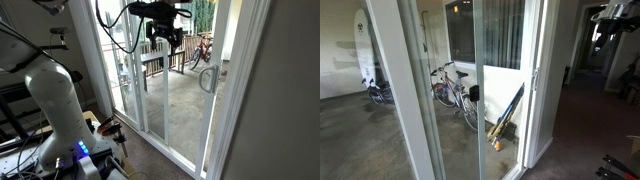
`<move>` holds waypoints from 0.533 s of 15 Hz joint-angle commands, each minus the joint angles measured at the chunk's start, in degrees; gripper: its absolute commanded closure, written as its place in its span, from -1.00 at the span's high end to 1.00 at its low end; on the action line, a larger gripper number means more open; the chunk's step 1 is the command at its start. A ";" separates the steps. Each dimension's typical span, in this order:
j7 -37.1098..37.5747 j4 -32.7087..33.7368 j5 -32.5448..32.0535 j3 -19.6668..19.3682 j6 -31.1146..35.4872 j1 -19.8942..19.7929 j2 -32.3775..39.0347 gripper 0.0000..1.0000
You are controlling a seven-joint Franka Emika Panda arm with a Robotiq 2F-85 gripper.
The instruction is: Open the door
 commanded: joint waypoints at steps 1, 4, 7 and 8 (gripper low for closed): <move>-7.59 6.81 4.48 -3.99 -0.11 -0.87 5.92 1.00; -17.74 11.30 12.14 -9.02 2.40 0.27 10.19 1.00; -23.18 17.23 19.98 -11.94 0.92 0.26 18.03 1.00; -23.13 20.00 22.55 -12.63 -0.31 0.00 22.06 1.00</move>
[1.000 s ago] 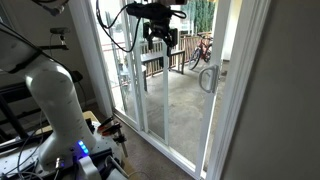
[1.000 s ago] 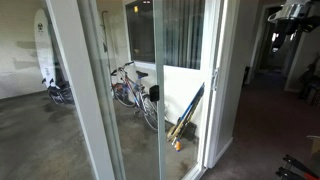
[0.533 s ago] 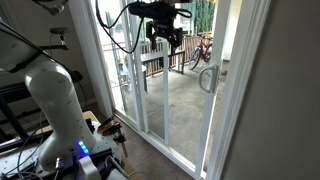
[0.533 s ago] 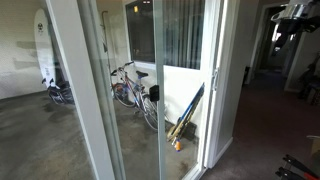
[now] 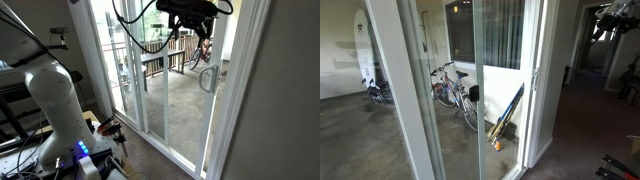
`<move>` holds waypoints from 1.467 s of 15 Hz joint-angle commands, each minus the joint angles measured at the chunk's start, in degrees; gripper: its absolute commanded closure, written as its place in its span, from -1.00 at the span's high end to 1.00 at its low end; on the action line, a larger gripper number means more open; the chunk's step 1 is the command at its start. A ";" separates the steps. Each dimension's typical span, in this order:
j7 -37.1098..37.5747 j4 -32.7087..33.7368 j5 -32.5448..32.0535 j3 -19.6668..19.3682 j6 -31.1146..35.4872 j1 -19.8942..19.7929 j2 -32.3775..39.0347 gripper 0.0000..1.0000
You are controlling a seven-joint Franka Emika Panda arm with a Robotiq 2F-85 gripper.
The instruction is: Open the door
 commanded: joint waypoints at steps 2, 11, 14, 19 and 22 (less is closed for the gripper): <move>-2.92 11.86 10.60 -4.96 -2.98 2.13 16.58 1.00; 0.58 25.18 14.74 11.82 -4.84 -15.31 32.79 1.00; 0.26 24.42 12.90 15.47 -3.73 -18.26 32.51 1.00; 0.43 25.94 11.90 16.34 -4.83 -19.63 33.46 1.00; 0.43 25.96 11.86 16.43 -4.87 -19.66 33.46 1.00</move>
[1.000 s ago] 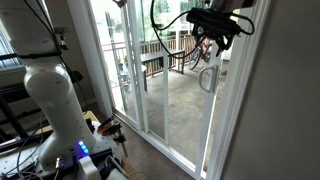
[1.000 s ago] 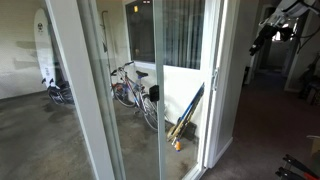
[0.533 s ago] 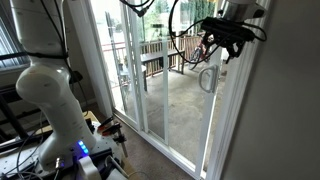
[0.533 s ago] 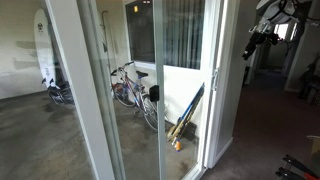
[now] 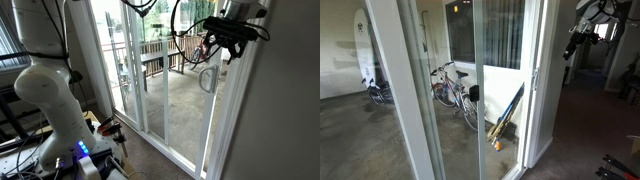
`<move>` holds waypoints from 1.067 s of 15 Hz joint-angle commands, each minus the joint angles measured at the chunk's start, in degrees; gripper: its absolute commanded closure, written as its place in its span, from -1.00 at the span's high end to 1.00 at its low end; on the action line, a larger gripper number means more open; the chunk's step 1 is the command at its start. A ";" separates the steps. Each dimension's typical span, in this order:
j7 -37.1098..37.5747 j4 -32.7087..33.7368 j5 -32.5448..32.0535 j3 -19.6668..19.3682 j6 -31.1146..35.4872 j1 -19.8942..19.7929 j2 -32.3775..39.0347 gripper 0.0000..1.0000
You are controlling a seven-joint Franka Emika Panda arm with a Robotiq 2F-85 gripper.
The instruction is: Open the door
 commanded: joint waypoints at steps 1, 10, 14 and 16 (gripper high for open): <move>0.95 1.20 -0.98 3.89 -0.43 -3.20 0.98 1.00; 8.30 11.70 -5.15 11.71 -3.22 -3.58 11.17 1.00; 10.26 12.80 -8.08 14.01 -0.65 -2.48 13.26 1.00; 11.18 13.24 -9.34 15.00 0.14 -2.14 14.12 1.00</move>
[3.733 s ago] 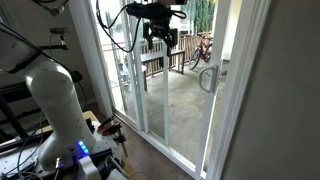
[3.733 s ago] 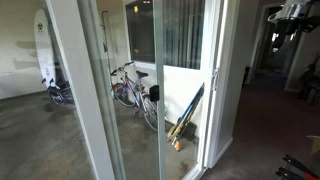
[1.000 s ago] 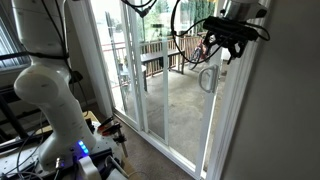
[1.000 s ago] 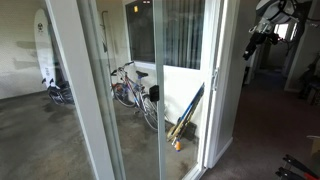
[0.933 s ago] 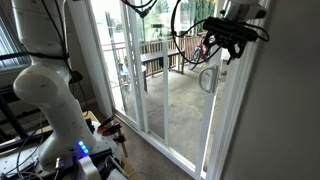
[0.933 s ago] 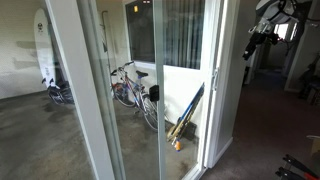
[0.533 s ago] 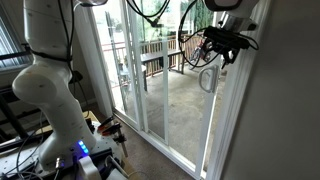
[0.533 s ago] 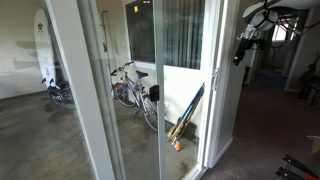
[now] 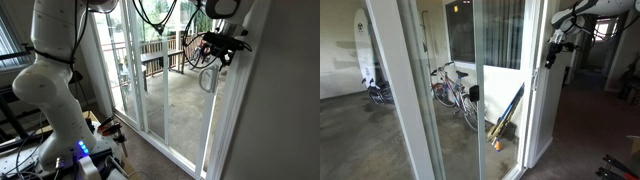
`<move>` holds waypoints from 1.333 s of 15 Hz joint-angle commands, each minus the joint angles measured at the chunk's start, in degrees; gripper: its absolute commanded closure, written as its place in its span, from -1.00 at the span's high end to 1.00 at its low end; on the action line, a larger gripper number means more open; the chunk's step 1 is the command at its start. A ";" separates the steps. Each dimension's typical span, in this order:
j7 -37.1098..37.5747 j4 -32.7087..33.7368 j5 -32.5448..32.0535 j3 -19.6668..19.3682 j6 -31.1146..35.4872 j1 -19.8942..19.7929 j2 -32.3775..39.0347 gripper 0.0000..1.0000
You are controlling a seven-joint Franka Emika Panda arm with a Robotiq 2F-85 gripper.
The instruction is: Open the door
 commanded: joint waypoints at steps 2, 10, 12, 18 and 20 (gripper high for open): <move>3.25 1.24 -3.56 2.40 1.29 0.02 1.77 1.00; -1.32 -3.76 -3.78 3.30 6.98 -0.32 0.25 1.00; -5.65 -9.32 -7.13 3.39 9.39 0.49 -2.10 1.00; -9.73 -18.79 -10.43 5.06 23.19 1.55 -3.70 1.00; -10.23 -20.13 -9.07 6.05 25.66 1.06 -4.03 1.00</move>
